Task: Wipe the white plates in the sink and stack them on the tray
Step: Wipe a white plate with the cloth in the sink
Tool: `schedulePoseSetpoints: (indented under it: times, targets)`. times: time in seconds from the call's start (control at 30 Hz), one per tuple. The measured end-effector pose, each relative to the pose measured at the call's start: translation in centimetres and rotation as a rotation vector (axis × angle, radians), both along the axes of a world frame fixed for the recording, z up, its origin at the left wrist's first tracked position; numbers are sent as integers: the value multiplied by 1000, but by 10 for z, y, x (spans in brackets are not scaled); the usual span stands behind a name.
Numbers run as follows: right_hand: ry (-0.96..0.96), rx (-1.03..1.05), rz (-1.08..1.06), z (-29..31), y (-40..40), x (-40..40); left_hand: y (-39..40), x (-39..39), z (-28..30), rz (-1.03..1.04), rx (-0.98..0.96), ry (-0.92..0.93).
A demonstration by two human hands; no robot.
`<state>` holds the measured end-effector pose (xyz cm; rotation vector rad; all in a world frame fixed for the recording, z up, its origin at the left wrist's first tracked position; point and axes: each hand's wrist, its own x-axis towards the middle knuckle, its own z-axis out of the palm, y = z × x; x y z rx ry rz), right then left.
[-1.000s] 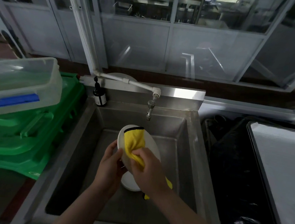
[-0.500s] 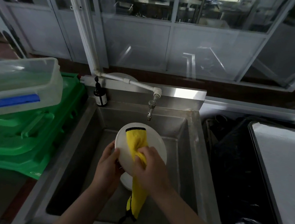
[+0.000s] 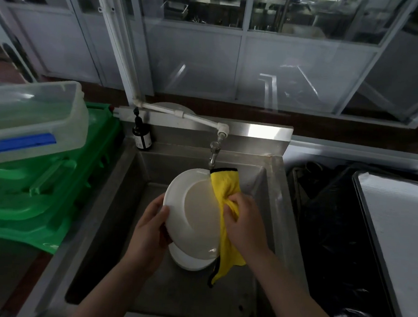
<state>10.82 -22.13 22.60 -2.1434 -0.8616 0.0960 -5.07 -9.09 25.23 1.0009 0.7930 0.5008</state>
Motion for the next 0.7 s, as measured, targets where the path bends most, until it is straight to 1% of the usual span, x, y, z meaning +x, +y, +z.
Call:
schedulePoseSetpoints:
  times: [0.13, 0.23, 0.4, 0.47, 0.5, 0.57, 0.7]
  targets:
    - [148, 68, -122, -4, -2, 13, 2, -1, 0, -13, -3, -14]
    - [373, 84, -234, -9, -2, 25, 6, -3, 0, -30, -8, -35]
    - [692, 152, -333, -15, -2, 32, 9, -4, 3, -48, -14, -53]
    - [821, 143, -382, -20, -2, 29, 8, -4, 2, -42, -22, -47]
    - [850, 135, -399, -24, -1, 26, 8, -4, 2, -41, -26, -44]
    - [824, 138, -422, -30, 0, 21, 7, -4, 1, -35, -30, -45]
    - [628, 173, -411, -21, 3, 8, 10, -4, 1, -42, -23, -50]
